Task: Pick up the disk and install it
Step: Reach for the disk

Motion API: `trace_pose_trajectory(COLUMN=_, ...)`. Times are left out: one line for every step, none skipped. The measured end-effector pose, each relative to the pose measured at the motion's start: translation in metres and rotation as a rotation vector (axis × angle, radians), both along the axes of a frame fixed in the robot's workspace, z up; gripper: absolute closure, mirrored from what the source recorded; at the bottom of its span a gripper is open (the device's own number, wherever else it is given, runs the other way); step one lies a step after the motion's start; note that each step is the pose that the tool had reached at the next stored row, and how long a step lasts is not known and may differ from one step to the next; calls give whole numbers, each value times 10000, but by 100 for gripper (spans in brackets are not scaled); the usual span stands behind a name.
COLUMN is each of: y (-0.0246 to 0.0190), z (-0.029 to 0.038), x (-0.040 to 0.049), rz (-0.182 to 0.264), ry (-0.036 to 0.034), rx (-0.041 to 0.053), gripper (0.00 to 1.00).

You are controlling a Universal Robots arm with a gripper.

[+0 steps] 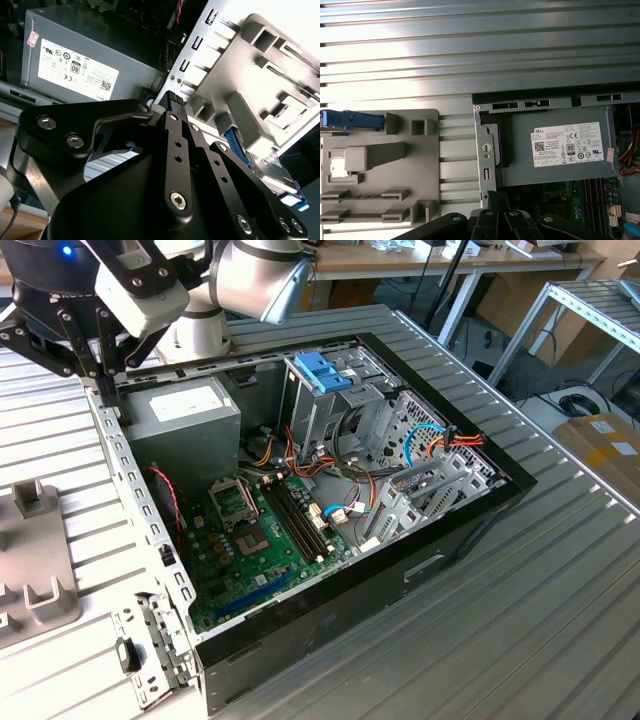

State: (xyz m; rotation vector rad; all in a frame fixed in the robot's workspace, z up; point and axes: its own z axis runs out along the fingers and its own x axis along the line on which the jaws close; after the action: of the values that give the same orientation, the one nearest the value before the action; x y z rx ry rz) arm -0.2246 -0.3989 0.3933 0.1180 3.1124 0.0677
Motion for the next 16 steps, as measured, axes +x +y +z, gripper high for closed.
trace_pose_trajectory(y=0, z=0, x=-6, rz=0, ry=0, rx=0, gripper=90)
trace_pose_trajectory(y=0, z=0, x=-15, rz=0, ry=1, rx=0, gripper=90)
trace_pose_trajectory(y=0, z=0, x=-20, rz=0, ry=0, rx=0, gripper=90)
trace_pose_trajectory(y=0, z=0, x=-25, rz=0, ry=0, rx=0, gripper=90)
trace_pose_trajectory(y=0, z=0, x=-33, rz=0, ry=1, rx=-1, gripper=90)
trace_pose_trajectory(y=0, z=0, x=-39, rz=0, ry=1, rx=0, gripper=90)
trace_pose_trajectory(y=0, z=0, x=-45, rz=0, ry=0, rx=0, gripper=90)
trace_pose_trajectory(y=0, z=0, x=-53, rz=0, ry=0, rx=0, gripper=90)
trace_pose_trajectory(y=0, z=0, x=-59, rz=0, ry=0, rx=0, gripper=90)
trace_pose_trajectory(y=0, z=0, x=-64, rz=0, ry=0, rx=0, gripper=90)
trace_pose_trajectory(y=0, z=0, x=-70, rz=0, ry=0, rx=0, gripper=90)
trace_pose_trajectory(y=0, z=1, x=-76, rz=0, ry=1, rx=-1, gripper=90)
trace_pose_trajectory(y=0, z=0, x=-86, rz=0, ry=0, rx=0, gripper=90)
trace_pose_trajectory(y=0, z=0, x=-92, rz=0, ry=0, rx=0, gripper=90)
trace_pose_trajectory(y=0, z=0, x=-102, rz=0, ry=0, rx=0, gripper=90)
trace_pose_trajectory(y=0, z=0, x=-108, rz=0, ry=1, rx=0, gripper=90)
